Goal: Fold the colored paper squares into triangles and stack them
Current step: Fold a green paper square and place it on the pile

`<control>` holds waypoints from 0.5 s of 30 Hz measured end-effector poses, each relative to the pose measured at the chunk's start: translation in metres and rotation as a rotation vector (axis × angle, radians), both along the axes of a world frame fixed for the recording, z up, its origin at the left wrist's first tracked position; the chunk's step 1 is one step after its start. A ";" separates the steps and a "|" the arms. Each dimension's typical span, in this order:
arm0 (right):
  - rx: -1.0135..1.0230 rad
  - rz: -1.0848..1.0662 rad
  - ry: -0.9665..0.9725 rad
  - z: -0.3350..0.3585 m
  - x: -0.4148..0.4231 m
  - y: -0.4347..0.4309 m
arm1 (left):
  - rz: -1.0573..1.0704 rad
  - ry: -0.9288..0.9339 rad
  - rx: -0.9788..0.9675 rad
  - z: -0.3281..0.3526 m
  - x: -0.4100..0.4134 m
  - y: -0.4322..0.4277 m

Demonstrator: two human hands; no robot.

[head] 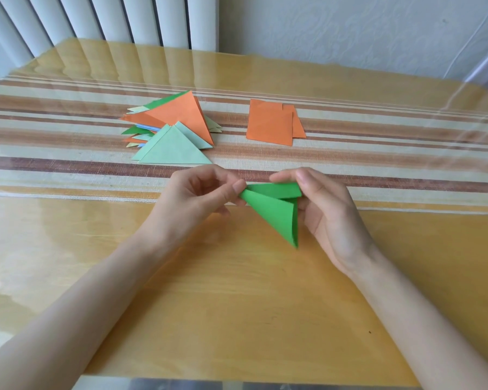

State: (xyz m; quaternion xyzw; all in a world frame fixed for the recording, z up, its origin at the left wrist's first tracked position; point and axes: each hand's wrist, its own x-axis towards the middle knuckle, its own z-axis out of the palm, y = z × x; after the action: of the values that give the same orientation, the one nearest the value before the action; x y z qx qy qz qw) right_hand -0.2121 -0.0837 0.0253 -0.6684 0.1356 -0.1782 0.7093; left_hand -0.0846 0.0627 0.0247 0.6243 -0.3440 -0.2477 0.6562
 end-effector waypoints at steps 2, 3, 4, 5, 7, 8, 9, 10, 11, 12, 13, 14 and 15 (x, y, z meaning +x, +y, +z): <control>0.015 -0.001 0.019 0.001 0.001 0.002 | 0.017 -0.029 -0.019 -0.001 0.001 -0.001; 0.019 0.002 0.026 0.001 0.001 0.003 | 0.029 -0.044 -0.028 -0.001 0.001 -0.001; 0.012 0.009 0.028 0.001 0.001 0.003 | 0.043 -0.061 -0.033 -0.002 0.001 -0.002; -0.015 0.017 0.032 0.001 0.001 0.003 | 0.057 -0.076 -0.039 -0.002 0.002 -0.002; -0.080 0.042 0.056 0.001 0.000 0.003 | 0.091 -0.101 -0.051 -0.004 0.002 -0.002; -0.102 0.059 0.078 0.001 0.000 0.004 | 0.107 -0.122 -0.052 -0.005 0.003 -0.002; -0.119 0.074 0.103 0.002 0.000 0.004 | 0.121 -0.148 -0.051 -0.006 0.003 -0.002; -0.133 0.084 0.124 0.001 0.000 0.005 | 0.133 -0.171 -0.051 -0.007 0.003 -0.002; -0.148 0.085 0.138 0.000 0.001 0.007 | 0.140 -0.188 -0.056 -0.008 0.004 -0.001; -0.163 0.074 0.143 -0.001 0.003 0.008 | 0.142 -0.199 -0.063 -0.009 0.003 -0.002; -0.178 0.055 0.142 -0.002 0.004 0.010 | 0.143 -0.205 -0.069 -0.009 0.003 -0.002; -0.191 0.031 0.134 -0.003 0.006 0.011 | 0.138 -0.199 -0.067 -0.008 0.003 -0.002; -0.203 0.005 0.120 -0.004 0.006 0.011 | 0.125 -0.169 -0.061 -0.008 0.002 -0.002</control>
State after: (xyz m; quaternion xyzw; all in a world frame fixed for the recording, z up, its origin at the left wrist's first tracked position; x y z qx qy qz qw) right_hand -0.2059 -0.0729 0.0217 -0.7465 0.1575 -0.1491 0.6291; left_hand -0.0823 0.0602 0.0167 0.6429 -0.3660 -0.1423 0.6577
